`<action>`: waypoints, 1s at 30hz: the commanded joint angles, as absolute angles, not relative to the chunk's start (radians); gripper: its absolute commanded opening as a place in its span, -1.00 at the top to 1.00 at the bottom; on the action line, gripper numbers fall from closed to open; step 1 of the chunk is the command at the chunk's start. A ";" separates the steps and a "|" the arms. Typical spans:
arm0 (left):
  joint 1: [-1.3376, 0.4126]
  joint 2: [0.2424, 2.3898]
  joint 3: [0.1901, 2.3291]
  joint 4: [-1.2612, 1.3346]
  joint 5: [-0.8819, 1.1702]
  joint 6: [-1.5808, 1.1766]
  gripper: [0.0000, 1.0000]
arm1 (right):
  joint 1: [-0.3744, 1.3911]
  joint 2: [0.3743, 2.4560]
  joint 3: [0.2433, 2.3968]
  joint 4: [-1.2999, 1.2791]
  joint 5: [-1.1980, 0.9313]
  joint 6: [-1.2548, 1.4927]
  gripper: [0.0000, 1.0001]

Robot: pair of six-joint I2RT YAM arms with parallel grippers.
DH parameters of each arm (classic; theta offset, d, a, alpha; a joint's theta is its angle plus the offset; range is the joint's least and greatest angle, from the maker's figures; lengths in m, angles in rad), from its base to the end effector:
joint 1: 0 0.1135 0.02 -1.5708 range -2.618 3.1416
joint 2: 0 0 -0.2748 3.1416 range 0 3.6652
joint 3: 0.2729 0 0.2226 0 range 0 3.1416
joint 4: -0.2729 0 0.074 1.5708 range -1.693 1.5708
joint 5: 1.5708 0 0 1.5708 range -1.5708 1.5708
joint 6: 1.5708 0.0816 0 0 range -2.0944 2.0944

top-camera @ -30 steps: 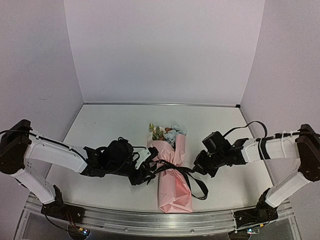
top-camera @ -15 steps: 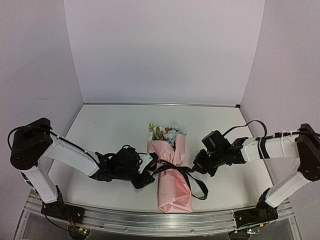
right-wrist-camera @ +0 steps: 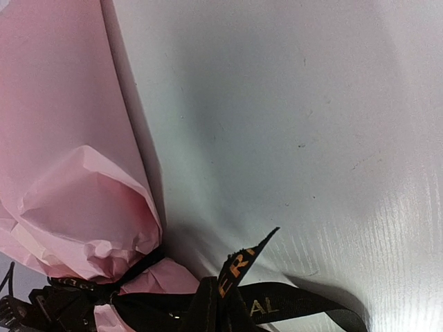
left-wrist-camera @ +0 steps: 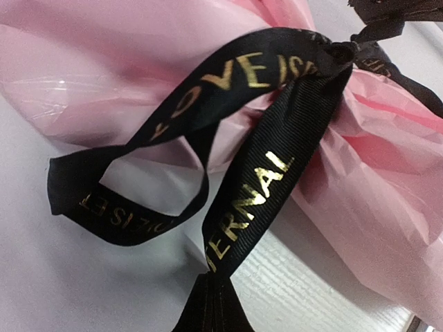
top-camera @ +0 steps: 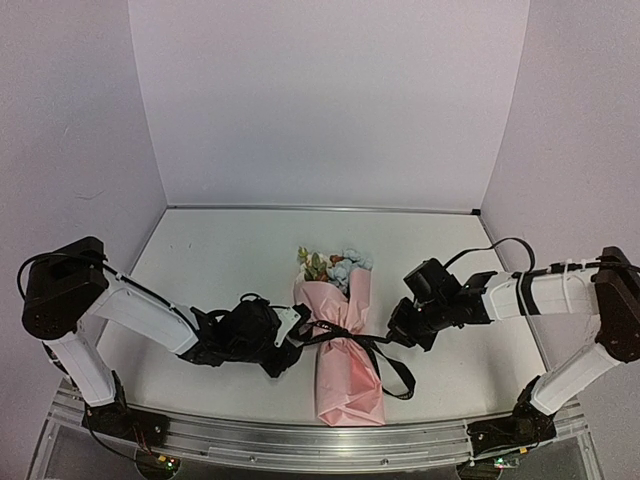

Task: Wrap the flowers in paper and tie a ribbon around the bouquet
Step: Adjust the ribbon on the folded bouquet.

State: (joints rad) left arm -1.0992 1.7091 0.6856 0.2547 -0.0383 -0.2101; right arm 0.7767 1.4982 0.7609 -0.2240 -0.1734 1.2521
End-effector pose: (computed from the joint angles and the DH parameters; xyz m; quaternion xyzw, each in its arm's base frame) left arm 0.1538 -0.2948 0.1257 0.3891 0.8342 -0.2236 0.3203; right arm 0.1952 0.2115 0.1613 0.1985 0.9297 0.2975 0.0877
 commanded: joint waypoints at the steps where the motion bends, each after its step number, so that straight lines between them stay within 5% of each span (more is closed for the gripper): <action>1: -1.101 1.634 0.649 0.191 -0.120 -0.255 1.00 | 0.757 1.508 0.813 -0.296 -0.142 1.154 1.00; 30: -1.053 1.481 0.559 0.045 -0.183 -0.320 1.00 | 0.716 1.557 0.874 -0.403 -0.142 1.029 1.00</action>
